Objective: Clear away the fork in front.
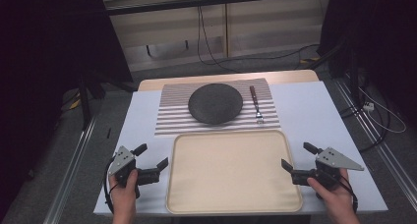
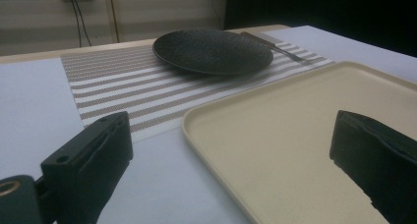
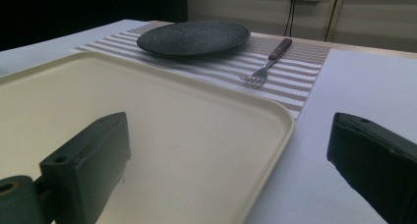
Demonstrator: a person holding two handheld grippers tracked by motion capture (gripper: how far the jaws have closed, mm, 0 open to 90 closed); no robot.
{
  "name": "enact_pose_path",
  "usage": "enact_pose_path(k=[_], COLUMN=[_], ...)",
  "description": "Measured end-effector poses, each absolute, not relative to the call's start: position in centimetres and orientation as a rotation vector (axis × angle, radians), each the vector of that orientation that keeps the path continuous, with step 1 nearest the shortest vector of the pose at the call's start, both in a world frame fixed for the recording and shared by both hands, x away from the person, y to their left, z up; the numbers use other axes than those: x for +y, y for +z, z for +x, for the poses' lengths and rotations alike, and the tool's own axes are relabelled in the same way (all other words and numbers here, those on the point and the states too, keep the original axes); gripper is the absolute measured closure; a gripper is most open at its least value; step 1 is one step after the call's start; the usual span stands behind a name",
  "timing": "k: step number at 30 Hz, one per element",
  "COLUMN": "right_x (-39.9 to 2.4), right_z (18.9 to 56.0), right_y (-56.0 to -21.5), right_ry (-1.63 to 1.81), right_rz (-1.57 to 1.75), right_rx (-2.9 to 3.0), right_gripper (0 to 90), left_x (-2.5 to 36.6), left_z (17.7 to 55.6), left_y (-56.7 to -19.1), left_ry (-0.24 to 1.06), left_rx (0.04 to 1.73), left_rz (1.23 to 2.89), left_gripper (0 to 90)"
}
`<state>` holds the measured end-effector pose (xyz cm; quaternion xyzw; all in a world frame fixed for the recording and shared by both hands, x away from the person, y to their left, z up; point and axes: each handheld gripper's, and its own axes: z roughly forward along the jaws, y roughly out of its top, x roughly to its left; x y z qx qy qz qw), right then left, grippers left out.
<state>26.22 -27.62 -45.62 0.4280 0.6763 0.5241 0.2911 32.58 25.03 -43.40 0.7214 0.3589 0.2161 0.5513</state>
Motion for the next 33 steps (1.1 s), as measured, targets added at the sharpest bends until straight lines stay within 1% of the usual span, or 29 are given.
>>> enact_pose_path(k=[18,26,33], right_x=[-28.0,-27.2,-26.9], right_z=[27.3,28.8,31.2], right_y=[-45.0,-44.8,-44.1], right_ry=[1.352,1.295,1.294], right_rz=[1.15,1.115,1.144], right_rx=[1.776,1.838,1.824], right_gripper=[2.0,2.0,1.8], left_x=[24.9,24.8,25.1], left_z=[32.8,32.8,32.7], left_y=[-43.5,-43.6,-43.6], left_ry=[0.499,0.496,0.496], left_rx=[0.832,0.816,0.829], left_rz=[1.728,1.744,1.734], left_gripper=[2.8,2.8,2.8])
